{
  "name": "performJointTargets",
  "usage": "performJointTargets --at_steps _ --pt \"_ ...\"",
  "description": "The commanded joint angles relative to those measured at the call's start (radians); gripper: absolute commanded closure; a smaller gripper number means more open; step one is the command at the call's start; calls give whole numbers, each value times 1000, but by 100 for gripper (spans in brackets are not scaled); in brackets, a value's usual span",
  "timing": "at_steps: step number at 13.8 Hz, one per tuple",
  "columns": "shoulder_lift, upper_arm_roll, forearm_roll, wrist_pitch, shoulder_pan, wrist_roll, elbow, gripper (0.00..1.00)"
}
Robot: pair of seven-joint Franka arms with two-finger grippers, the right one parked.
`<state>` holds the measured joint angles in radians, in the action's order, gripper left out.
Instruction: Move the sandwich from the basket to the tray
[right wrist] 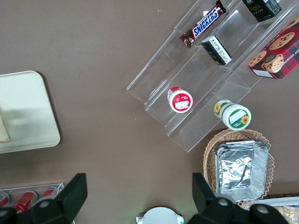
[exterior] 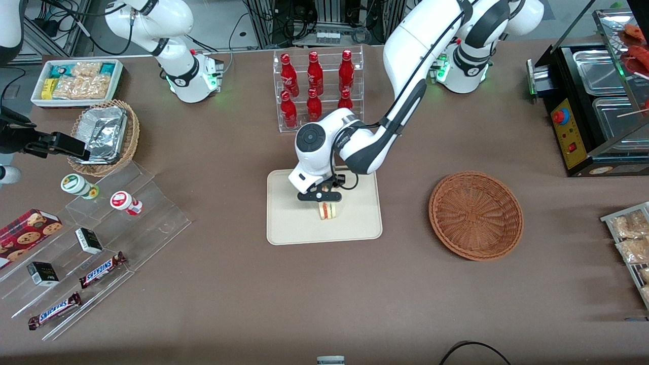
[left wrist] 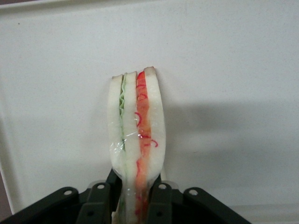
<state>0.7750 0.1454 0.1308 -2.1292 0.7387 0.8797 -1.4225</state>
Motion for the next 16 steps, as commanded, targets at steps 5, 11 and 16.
performJointTargets --at_steps 5,11,16 --pt "-129 -26 -2 32 -34 36 27 0" --pt "-380 -26 -2 274 -195 22 -28 0" --pt "-649 -24 -49 310 -405 -287 -249 0"
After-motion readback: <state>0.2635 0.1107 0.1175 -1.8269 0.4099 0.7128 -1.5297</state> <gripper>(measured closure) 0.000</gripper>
